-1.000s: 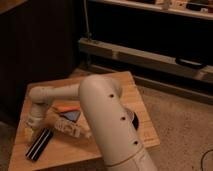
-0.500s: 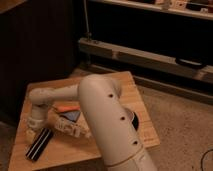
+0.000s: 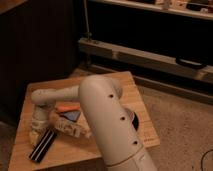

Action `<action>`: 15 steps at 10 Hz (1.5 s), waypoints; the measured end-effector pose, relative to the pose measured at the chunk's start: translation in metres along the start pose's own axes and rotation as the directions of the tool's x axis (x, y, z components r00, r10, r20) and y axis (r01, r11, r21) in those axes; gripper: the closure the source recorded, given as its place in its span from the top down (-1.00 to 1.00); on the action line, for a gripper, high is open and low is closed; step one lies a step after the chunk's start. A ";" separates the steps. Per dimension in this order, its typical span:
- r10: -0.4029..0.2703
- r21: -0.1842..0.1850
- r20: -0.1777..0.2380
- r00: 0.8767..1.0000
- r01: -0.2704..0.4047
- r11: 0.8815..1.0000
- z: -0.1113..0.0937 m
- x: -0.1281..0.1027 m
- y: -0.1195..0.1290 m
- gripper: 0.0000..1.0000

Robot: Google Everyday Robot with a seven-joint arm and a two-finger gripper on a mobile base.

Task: Push the eraser across the table

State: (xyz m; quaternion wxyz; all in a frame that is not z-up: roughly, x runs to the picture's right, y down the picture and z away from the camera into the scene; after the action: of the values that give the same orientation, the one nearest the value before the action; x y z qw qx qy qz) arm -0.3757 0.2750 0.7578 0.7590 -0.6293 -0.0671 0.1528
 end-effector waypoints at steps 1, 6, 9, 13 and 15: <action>-0.004 -0.002 -0.007 1.000 0.004 1.000 0.000 0.001 0.003 -0.95; 0.007 -0.012 -0.032 0.999 -0.008 1.000 -0.004 0.018 0.011 -0.95; 0.033 -0.016 -0.054 0.998 -0.034 0.999 -0.003 0.029 0.012 -0.95; 0.070 -0.010 -0.080 0.994 -0.070 0.997 -0.009 0.048 0.013 -0.95; 0.084 -0.007 -0.089 0.992 -0.085 0.996 -0.011 0.055 0.012 -0.95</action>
State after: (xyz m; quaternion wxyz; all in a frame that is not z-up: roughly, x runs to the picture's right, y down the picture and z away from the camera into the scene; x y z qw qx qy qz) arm -0.3228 0.2842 0.7394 0.7508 -0.6418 -0.0075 0.1561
